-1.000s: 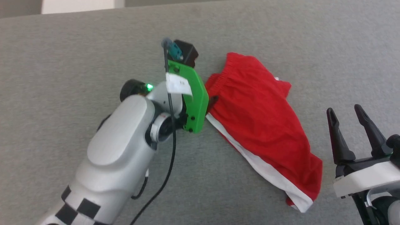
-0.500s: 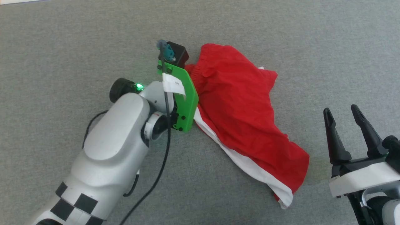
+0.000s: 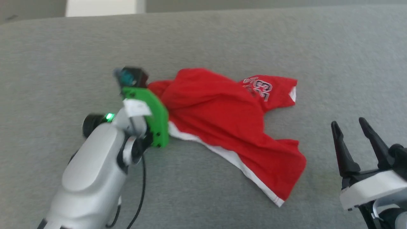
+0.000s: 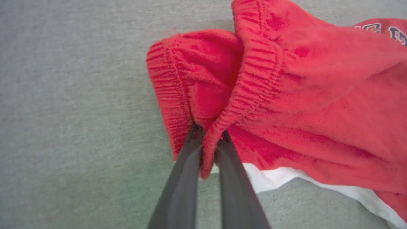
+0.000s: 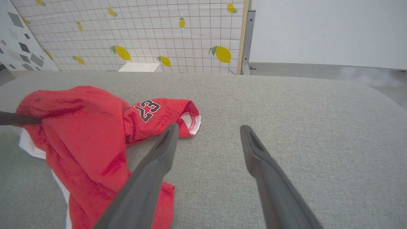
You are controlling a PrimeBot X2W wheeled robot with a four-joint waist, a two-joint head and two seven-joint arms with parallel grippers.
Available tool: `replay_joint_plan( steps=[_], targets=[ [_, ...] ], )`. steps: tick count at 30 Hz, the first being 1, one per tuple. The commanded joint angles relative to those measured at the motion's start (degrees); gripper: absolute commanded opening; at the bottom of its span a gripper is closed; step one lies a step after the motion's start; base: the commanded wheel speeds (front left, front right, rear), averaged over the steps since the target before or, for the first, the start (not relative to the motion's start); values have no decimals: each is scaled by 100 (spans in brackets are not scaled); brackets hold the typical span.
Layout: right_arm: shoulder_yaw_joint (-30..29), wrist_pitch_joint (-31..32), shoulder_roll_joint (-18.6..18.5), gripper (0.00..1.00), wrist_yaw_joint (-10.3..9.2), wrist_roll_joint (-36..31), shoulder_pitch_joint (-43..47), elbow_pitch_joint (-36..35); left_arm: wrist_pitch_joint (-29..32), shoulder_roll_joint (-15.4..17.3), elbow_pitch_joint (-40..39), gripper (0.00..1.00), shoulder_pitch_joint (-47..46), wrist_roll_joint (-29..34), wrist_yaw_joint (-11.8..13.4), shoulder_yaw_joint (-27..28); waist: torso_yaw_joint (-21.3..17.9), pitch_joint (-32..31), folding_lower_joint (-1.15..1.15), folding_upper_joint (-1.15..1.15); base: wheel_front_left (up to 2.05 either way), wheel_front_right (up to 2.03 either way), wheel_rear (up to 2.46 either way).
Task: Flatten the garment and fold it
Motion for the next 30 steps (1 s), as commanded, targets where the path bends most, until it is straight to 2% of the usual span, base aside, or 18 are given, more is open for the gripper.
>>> replay_joint_plan(
  steps=[1, 6, 9, 10, 11, 17, 19, 21, 26, 30],
  targets=[
    [16, 38, -20, 100, -8, 23, 90, -46, -41, 134, -62, 0, 248, -36, 90, 79, 553, -482, 0, 0, 0, 0, 0],
    [40, 141, -22, 100, -8, 55, 234, -112, -41, 400, -323, 0, 969, -135, 279, 176, 890, -634, 0, 0, 0, 0, 0],
    [50, 184, -16, 100, -8, 62, 284, -120, -28, 441, -525, 0, 1278, -190, 343, 165, 1018, -679, 0, 0, 0, 0, 0],
    [54, 199, -12, 100, -8, 61, 300, -114, -48, 432, -609, 27, 1356, -202, 364, 161, 1052, -689, 0, 0, 0, 0, 0],
    [59, 212, -7, 100, -8, 59, 315, -107, -112, 408, -682, 100, 1401, -203, 387, 171, 1080, -698, 0, 0, 0, 0, 0],
    [60, 295, -16, 100, -8, 91, 305, -16, -944, 204, -1089, 100, 1507, -88, 382, 287, 1197, -776, 0, 0, 0, 0, 0],
    [67, 352, -13, 100, -8, 148, 261, -15, -1322, 169, -1222, 100, 1514, -15, 311, 332, 1230, -786, 0, 0, 0, 0, 0],
    [78, 459, -29, 100, -8, 240, 187, -12, -1835, 129, -1349, 100, 1516, 93, 252, 423, 1279, -781, 0, 0, 0, 0, 0],
    [262, 1086, -373, 100, -8, 493, -241, 137, -3558, 194, -1495, 100, 1600, 837, -30, 353, 1491, -703, 0, 0, 0, 0, 0],
    [469, 1774, -662, 100, -8, 676, -702, 396, -4324, 195, -1380, 100, 1791, 1205, -181, 114, 1698, -605, 0, 0, 0, 0, 0]
  ],
)
